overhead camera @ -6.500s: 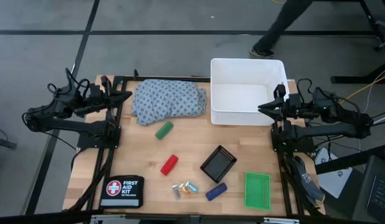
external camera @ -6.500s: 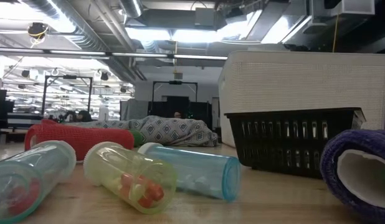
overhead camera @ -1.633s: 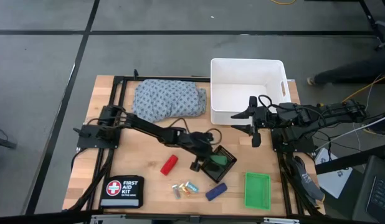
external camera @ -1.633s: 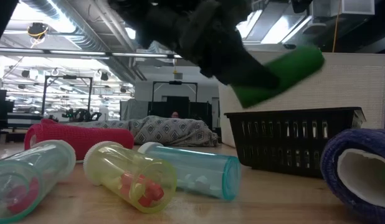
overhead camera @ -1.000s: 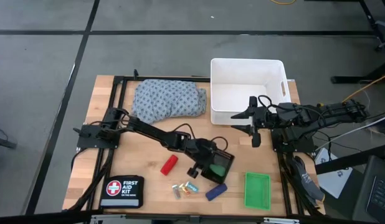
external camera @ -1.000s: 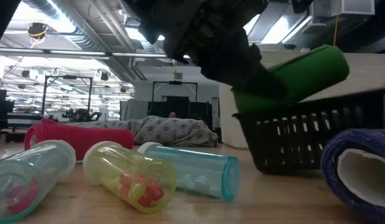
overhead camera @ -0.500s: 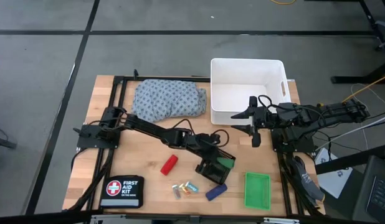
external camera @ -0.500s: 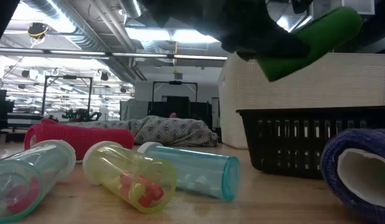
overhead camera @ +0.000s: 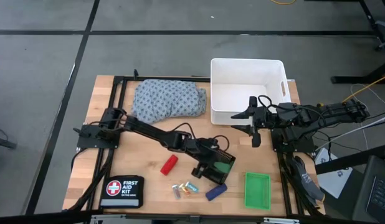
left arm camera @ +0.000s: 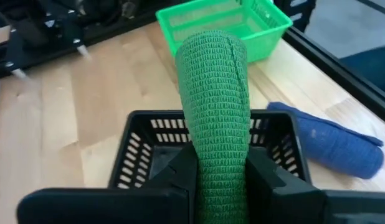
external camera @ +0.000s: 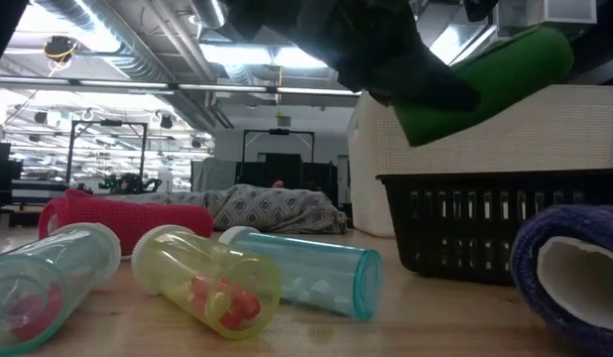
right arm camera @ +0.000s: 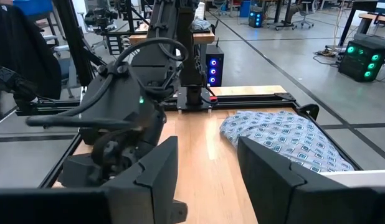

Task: Pick & place medical supplies in basket/bin
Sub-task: Put the green bandage into the black bin

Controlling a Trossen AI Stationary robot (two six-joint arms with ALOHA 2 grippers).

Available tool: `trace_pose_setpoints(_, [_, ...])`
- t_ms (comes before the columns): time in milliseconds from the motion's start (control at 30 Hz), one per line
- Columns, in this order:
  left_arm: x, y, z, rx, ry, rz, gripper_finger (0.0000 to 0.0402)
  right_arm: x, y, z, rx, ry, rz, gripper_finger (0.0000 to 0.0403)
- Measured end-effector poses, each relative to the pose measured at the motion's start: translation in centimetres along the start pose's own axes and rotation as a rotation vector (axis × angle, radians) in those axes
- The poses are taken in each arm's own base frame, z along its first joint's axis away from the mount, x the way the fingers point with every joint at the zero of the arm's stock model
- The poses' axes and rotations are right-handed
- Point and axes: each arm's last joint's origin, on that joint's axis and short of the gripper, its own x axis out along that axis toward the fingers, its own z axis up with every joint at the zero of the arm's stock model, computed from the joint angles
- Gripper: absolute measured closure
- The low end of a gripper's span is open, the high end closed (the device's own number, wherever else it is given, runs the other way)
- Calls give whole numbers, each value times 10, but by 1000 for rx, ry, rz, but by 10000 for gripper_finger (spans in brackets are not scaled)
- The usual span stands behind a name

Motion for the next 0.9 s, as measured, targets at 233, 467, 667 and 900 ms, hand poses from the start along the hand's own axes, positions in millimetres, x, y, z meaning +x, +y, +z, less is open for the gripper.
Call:
trace_pose_setpoints(233, [10,-7,-10,-2,50,-23,329,0,0,0,0,0,2,236])
trace_pose_setpoints(467, [10,-6,-11,4,54,-24,329,0,0,0,0,0,1,236])
trace_pose_setpoints(667, [10,-6,-11,-26,54,-18,329,0,0,0,0,0,2,236])
trace_pose_setpoints(900, [8,12,-10,-408,11,203,332,0,0,0,1,-1,-1,236])
